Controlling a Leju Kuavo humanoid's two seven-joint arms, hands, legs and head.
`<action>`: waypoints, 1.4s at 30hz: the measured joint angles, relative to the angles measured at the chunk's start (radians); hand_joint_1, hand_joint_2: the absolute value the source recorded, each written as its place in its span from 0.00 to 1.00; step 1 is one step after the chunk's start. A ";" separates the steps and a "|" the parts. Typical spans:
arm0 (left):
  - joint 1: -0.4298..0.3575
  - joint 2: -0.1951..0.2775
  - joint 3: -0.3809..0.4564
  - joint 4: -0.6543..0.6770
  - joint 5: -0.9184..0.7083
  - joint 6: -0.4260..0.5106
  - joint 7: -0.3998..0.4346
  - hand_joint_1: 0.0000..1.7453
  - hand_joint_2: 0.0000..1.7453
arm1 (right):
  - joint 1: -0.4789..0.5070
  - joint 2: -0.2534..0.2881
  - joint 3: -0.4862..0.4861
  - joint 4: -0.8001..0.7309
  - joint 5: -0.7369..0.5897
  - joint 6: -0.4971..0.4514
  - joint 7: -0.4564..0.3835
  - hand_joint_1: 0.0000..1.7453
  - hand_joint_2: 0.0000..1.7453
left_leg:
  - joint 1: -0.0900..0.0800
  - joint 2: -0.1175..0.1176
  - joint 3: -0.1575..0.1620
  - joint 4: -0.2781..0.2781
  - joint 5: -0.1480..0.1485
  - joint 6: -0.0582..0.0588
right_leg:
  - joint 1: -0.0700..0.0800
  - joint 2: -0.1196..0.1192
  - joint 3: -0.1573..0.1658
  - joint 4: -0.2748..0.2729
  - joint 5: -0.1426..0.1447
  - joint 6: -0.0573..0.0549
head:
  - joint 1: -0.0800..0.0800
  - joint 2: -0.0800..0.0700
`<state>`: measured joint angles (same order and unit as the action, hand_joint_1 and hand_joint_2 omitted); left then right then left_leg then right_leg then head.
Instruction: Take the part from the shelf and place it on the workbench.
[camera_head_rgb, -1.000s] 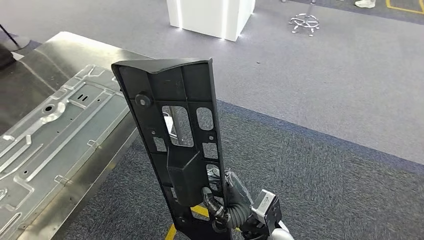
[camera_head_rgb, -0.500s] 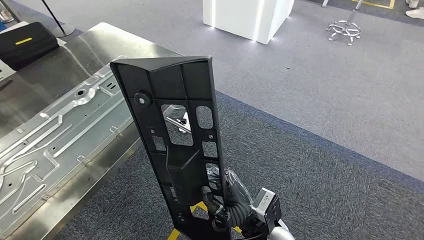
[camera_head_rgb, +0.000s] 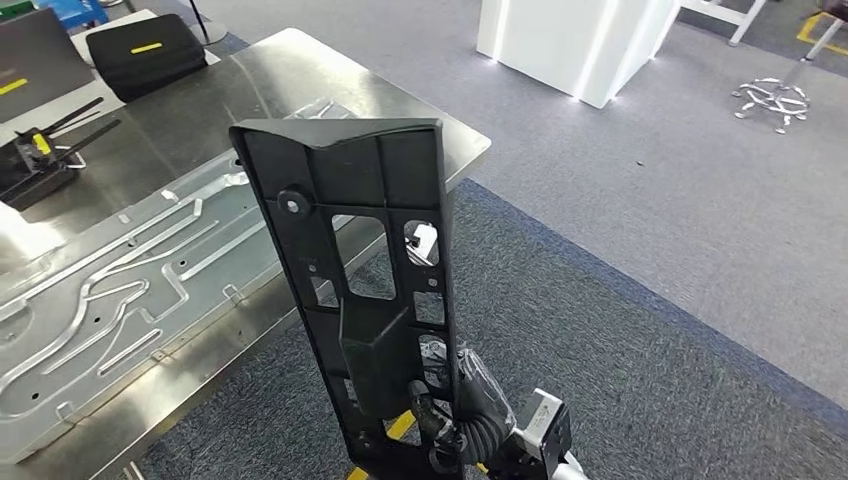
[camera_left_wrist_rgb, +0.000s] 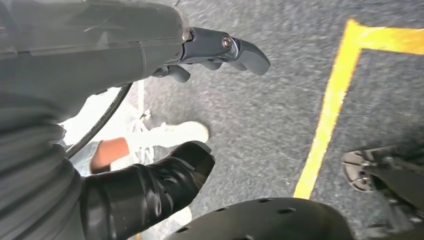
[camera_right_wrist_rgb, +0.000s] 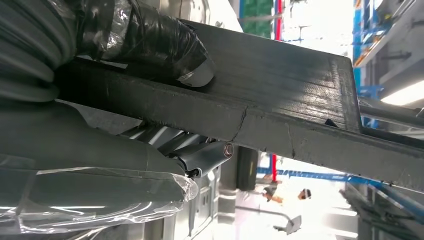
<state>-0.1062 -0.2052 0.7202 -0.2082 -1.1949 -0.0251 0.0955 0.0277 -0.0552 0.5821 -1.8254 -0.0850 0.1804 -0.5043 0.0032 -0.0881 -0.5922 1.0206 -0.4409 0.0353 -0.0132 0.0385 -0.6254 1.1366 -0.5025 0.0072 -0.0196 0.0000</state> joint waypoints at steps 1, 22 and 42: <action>-0.006 -0.004 -0.001 0.000 -0.004 0.000 0.012 0.00 1.00 | 0.009 -0.004 -0.005 -0.009 0.002 -0.002 -0.003 1.00 1.00 | 0.000 -0.012 -0.002 0.002 0.000 -0.003 | 0.000 0.021 0.021 -0.053 0.021 -0.002 | 0.000 0.000; -0.042 -0.018 -0.008 0.001 -0.003 0.006 0.029 0.00 1.00 | 0.026 -0.017 -0.043 -0.041 0.006 0.031 -0.007 1.00 1.00 | 0.004 0.102 0.005 -0.012 0.001 -0.007 | 0.004 -0.117 0.061 -0.081 -0.009 0.009 | -0.003 0.000; 0.003 0.009 0.009 0.001 0.029 0.001 -0.040 0.00 1.00 | -0.009 0.000 -0.001 -0.024 -0.007 0.034 0.010 1.00 1.00 | 0.009 0.077 -0.139 0.270 -0.131 -0.056 | -0.001 -0.083 0.064 -0.125 0.033 -0.032 | -0.004 0.000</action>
<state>-0.1034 -0.1960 0.7289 -0.2075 -1.1659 -0.0244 0.0557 0.0187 -0.0554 0.5807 -1.8496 -0.0918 0.2145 -0.4948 0.0119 -0.0109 -0.7311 1.2904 -0.5723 -0.0210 -0.0143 -0.0443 -0.5610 1.0116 -0.4699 -0.0245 -0.0236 0.0000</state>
